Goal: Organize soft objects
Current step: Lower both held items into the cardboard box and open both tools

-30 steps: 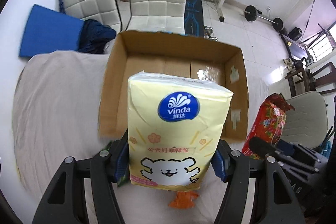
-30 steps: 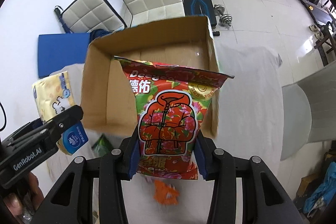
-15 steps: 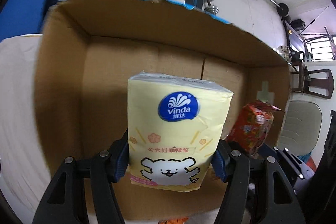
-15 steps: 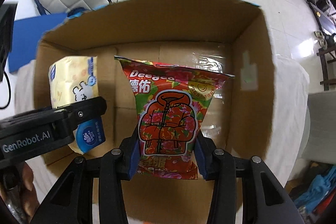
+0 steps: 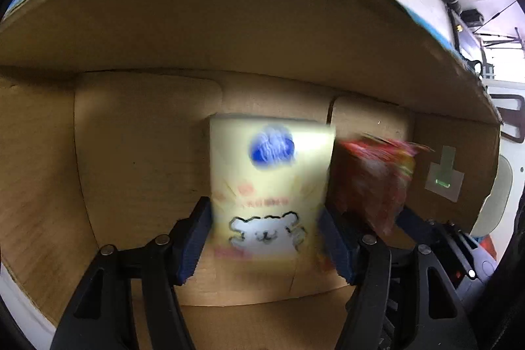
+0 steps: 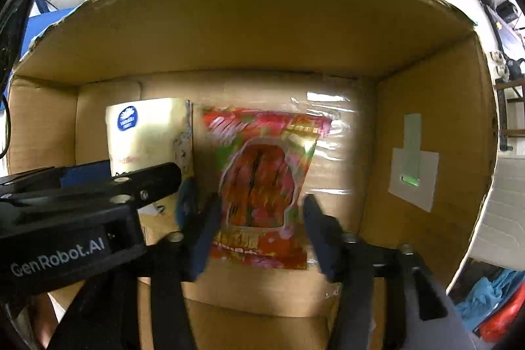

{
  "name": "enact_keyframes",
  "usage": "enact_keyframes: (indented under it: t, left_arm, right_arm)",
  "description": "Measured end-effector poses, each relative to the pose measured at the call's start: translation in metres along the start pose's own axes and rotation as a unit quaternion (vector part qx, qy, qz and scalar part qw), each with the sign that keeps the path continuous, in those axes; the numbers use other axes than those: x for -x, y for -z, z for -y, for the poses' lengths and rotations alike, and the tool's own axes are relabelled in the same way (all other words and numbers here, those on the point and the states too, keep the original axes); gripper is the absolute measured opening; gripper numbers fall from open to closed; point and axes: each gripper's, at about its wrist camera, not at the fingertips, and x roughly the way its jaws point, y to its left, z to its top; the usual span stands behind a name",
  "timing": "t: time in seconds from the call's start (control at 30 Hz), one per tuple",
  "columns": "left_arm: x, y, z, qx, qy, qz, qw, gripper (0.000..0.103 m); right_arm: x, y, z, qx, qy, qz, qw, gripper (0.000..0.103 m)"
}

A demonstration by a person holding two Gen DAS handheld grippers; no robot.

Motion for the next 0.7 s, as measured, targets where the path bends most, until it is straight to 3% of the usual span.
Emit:
enact_keyframes:
  t: [0.23, 0.27, 0.3, 0.37, 0.43, 0.63, 0.7]
  left_arm:
    - [0.029, 0.014, 0.012, -0.022, -0.028, 0.033, 0.9988, 0.076]
    - [0.036, 0.018, 0.012, -0.022, -0.03, 0.039, 0.9986, 0.077]
    - [0.046, 0.025, 0.011, -0.023, -0.035, 0.049, 0.9979, 0.081]
    - [0.06, 0.034, 0.009, -0.02, -0.041, 0.064, 0.9969, 0.092]
    - [0.069, 0.045, 0.004, -0.02, -0.045, 0.078, 0.9958, 0.097]
    - [0.093, 0.089, -0.01, -0.033, -0.09, 0.124, 0.9876, 0.098]
    - [0.1, 0.103, -0.01, -0.03, -0.09, 0.139, 0.9857, 0.098]
  right_arm:
    - [0.017, 0.008, 0.003, -0.003, 0.003, 0.002, 1.0, 0.072]
    - [0.022, 0.015, -0.001, 0.001, 0.002, 0.002, 1.0, 0.078]
    - [0.026, 0.021, -0.002, 0.0, 0.003, 0.0, 1.0, 0.091]
    - [0.036, 0.037, -0.006, 0.003, 0.0, 0.006, 1.0, 0.103]
    - [0.044, 0.051, -0.01, 0.001, 0.006, 0.014, 1.0, 0.103]
    - [0.077, 0.104, -0.02, -0.007, 0.012, 0.044, 0.999, 0.103]
    - [0.085, 0.102, -0.018, -0.01, 0.02, 0.057, 0.998, 0.103]
